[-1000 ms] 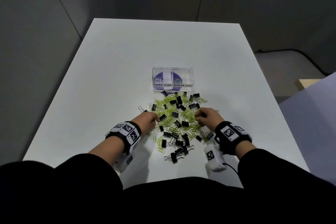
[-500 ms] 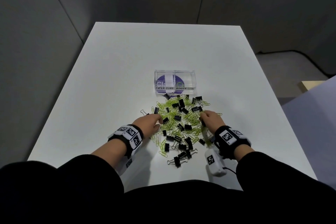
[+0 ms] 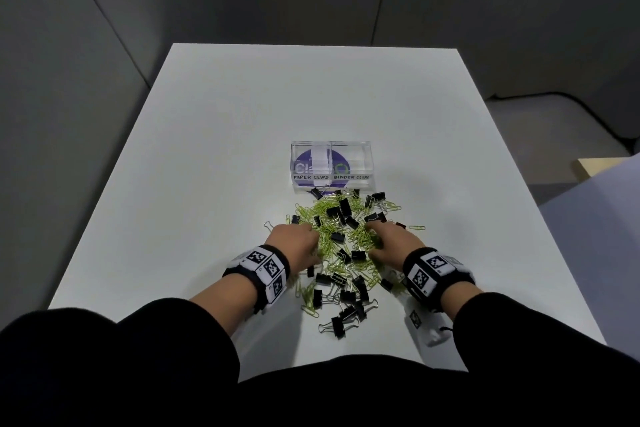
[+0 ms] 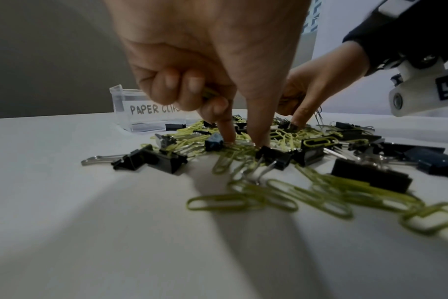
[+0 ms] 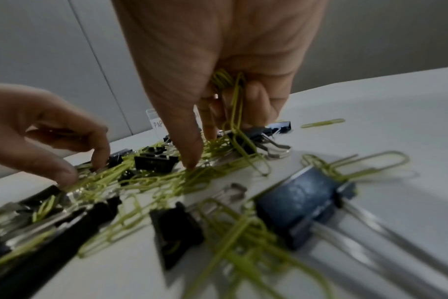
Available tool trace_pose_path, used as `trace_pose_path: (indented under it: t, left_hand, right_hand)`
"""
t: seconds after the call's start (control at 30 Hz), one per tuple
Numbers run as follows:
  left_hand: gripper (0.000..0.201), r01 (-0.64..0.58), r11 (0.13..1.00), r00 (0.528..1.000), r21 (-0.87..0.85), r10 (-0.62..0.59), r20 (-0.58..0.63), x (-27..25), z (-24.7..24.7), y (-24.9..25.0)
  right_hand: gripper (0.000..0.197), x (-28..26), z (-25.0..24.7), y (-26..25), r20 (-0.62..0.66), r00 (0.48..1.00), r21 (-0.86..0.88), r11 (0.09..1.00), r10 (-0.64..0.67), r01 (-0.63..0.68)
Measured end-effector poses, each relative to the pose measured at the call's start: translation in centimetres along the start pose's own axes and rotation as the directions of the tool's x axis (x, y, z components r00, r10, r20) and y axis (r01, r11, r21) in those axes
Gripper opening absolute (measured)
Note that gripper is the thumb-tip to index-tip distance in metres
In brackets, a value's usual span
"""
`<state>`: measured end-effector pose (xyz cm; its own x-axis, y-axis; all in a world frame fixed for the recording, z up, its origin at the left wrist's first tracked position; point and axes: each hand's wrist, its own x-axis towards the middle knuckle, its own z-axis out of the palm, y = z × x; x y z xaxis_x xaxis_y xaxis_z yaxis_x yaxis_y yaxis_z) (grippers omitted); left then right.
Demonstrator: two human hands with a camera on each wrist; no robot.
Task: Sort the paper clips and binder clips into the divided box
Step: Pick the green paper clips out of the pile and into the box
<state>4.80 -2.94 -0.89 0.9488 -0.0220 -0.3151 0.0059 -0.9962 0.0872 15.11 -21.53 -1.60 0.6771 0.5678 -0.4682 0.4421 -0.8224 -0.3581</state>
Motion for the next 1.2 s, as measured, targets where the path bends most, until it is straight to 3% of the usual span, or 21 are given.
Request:
trace_pose_path:
  t: [0.17, 0.33, 0.43, 0.53, 0.87, 1.07, 1.2]
  left_hand:
    - [0.042, 0.0, 0.998, 0.999, -0.07, -0.003, -0.054, 0.5, 0.0, -0.2]
    - [0.047, 0.032, 0.998, 0.999, -0.058, -0.032, -0.01, 1.4, 0.3, 0.2]
    - [0.049, 0.071, 0.995, 0.997, -0.065, -0.07, 0.021, 1.9, 0.4, 0.7]
    - [0.043, 0.125, 0.987, 0.992, -0.098, -0.122, 0.041, 2.2, 0.3, 1.1]
    - [0.027, 0.107, 0.99, 0.992, -0.091, -0.1, 0.073, 2.0, -0.2, 1.5]
    - [0.024, 0.069, 0.986, 0.997, -0.149, -0.061, 0.057, 1.1, -0.4, 1.3]
    - [0.02, 0.074, 0.959, 0.997, -0.275, -0.066, 0.04, 0.3, -0.9, 0.9]
  right_hand:
    - [0.051, 0.5, -0.4, 0.0, 0.003, 0.999, -0.071, 0.997, -0.042, 0.042]
    - [0.038, 0.7, -0.4, -0.1, 0.005, 0.998, -0.105, 0.993, -0.058, 0.058]
    - [0.043, 0.5, -0.4, -0.1, -0.009, 0.999, -0.108, 0.993, -0.05, 0.048]
    - [0.046, 0.5, -0.6, -0.2, -0.015, 0.999, -0.182, 0.982, -0.049, 0.046]
    - [0.02, 0.2, 0.2, -0.5, -0.013, 0.984, -0.364, 0.917, -0.178, 0.161]
    - [0.023, -0.3, 0.5, -0.5, -0.012, 0.978, -0.301, 0.934, -0.207, 0.194]
    - [0.022, -0.6, 0.4, -0.6, -0.017, 0.977, -0.196, 0.959, -0.211, 0.203]
